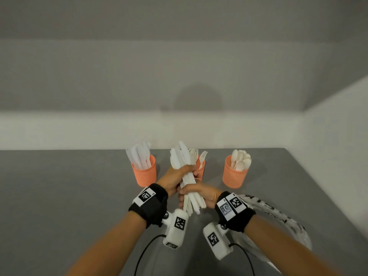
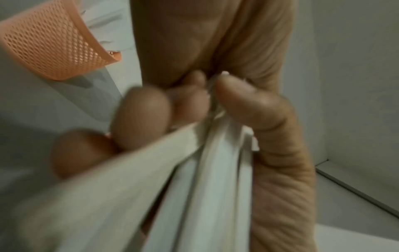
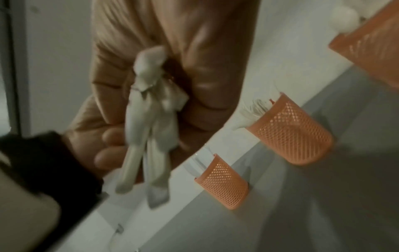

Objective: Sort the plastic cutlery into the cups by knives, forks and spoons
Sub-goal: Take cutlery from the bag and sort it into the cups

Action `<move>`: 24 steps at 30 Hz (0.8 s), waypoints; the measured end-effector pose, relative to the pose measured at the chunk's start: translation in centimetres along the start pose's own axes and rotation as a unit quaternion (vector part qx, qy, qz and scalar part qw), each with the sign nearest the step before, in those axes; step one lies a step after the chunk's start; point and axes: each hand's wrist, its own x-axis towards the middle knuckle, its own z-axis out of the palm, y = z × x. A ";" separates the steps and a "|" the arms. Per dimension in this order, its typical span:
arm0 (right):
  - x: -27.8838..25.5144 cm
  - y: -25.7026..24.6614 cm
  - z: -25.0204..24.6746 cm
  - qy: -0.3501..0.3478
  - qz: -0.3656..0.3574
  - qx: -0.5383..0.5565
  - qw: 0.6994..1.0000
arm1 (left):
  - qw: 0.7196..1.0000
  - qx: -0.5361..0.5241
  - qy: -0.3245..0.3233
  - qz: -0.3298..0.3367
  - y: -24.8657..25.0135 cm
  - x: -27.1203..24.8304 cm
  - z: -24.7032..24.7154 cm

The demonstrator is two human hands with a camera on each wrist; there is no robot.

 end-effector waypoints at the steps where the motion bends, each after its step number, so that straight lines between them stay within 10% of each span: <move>1: 0.0 0.0 0.1 -0.014 0.016 0.018 1.000 | 1.000 0.019 -0.024 -0.004 0.1 -0.1 0.1; 4: 0.5 0.6 0.5 0.033 0.010 0.037 0.999 | 0.999 0.032 -0.036 0.001 0.2 -0.5 0.1; 12: 1.8 1.7 -0.3 0.234 -0.106 0.002 0.966 | 0.978 0.109 0.170 0.043 -1.1 0.3 -0.7; 24: 1.3 2.5 -0.6 0.253 -0.102 -0.021 0.962 | 0.955 0.092 0.269 0.087 -0.7 0.4 -1.2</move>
